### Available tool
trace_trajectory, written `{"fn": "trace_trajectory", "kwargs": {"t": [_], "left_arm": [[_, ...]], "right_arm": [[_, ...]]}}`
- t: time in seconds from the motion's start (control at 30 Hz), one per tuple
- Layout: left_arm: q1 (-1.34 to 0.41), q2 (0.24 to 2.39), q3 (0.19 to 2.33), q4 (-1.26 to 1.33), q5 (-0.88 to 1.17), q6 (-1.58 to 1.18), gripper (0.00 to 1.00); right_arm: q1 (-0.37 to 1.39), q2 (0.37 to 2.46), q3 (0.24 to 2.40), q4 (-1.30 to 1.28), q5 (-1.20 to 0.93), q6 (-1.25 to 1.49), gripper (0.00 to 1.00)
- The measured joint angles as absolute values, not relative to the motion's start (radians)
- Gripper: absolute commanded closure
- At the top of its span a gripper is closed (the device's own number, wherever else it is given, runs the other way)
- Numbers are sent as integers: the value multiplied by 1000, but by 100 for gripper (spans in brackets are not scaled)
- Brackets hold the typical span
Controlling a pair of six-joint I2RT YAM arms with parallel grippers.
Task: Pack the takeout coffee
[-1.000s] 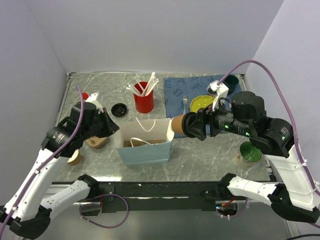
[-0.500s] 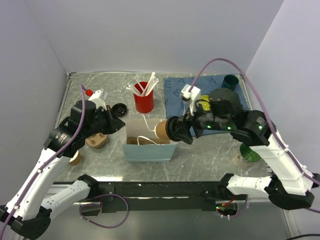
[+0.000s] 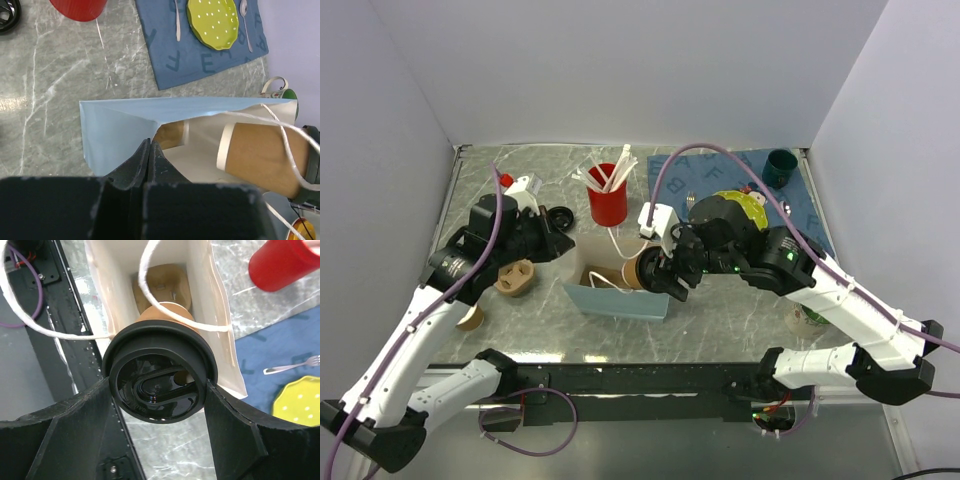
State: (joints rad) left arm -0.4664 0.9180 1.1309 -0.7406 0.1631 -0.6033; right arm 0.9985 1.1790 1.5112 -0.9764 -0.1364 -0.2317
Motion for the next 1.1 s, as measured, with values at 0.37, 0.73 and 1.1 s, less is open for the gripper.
{"fn": "trace_trajectory", "kwargs": {"t": [0.37,0.73,1.1], "left_arm": [[-462,850,1131,-737,211,-558,87],[-453,862,1102,-744,220,-498,99],[-450,868,1120,-694,267,-425,99]], "right_arm": [[1052,1224,1522,-950,-88,-341,58],[1056,1366,1583,-942,-59,-389,59],[1083,1380,1581,-960,-56,-375,59]]}}
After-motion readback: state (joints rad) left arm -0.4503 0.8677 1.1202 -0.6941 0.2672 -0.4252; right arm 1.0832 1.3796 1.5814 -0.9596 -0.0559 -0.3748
